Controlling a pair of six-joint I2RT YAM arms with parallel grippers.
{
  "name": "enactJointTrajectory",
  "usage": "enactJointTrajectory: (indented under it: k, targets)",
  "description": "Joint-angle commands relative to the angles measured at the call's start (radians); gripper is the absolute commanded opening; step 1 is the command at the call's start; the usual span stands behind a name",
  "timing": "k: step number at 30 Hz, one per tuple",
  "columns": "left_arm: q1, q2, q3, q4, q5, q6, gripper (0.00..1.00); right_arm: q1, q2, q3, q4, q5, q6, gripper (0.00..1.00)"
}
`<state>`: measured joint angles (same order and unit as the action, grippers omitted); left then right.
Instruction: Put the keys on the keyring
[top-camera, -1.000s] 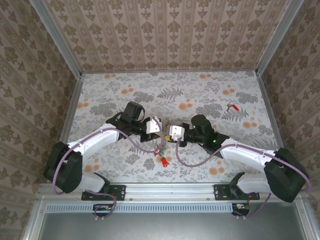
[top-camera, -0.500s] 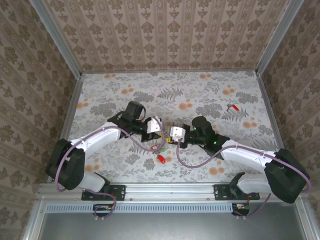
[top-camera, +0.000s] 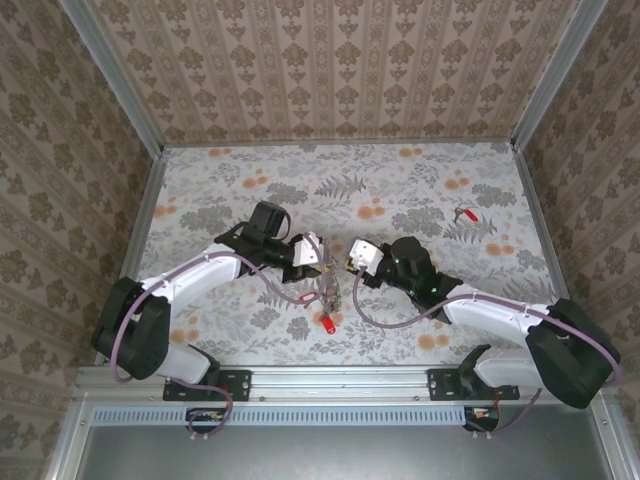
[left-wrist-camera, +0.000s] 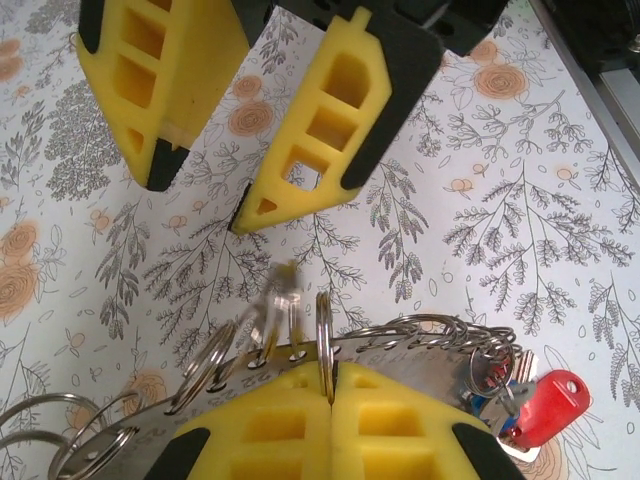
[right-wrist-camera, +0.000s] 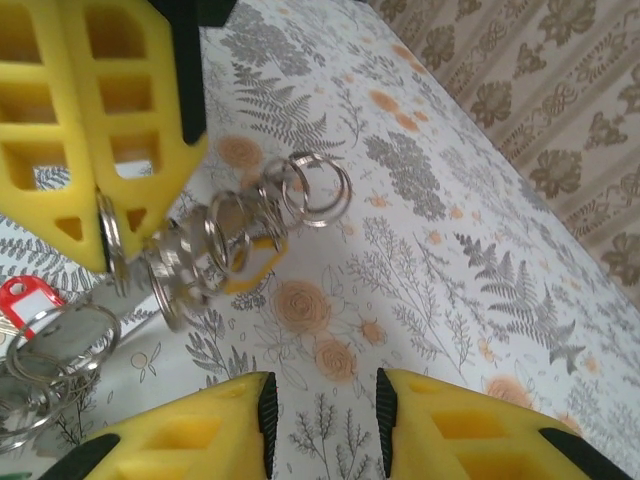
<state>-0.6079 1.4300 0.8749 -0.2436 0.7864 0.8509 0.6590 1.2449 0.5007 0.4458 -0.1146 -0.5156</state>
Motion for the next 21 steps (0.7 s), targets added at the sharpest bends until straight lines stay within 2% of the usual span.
enactJointTrajectory:
  k: [1, 4, 7, 10, 15, 21]
  targets:
    - [-0.001, 0.013, 0.004, -0.021, 0.034, 0.039, 0.00, -0.013, -0.036, -0.012, -0.007, -0.101, 0.026, 0.33]
    - [0.000, 0.025, 0.019, -0.047, 0.030, 0.046, 0.00, -0.016, -0.082, -0.010, -0.083, -0.271, -0.049, 0.34]
    - [0.000, 0.031, 0.020, -0.049, 0.032, 0.050, 0.00, -0.016, -0.097, 0.022, -0.197, -0.345, -0.103, 0.38]
    - [0.000, 0.032, 0.019, -0.045, 0.034, 0.062, 0.00, -0.015, -0.085, 0.034, -0.198, -0.342, -0.115, 0.44]
    - [-0.001, 0.037, 0.017, -0.034, 0.046, 0.066, 0.00, -0.016, -0.019, 0.073, -0.166, -0.339, -0.121, 0.45]
    - [-0.002, 0.048, 0.014, -0.020, 0.058, 0.074, 0.00, -0.018, 0.061, 0.079, -0.023, -0.247, 0.000, 0.44]
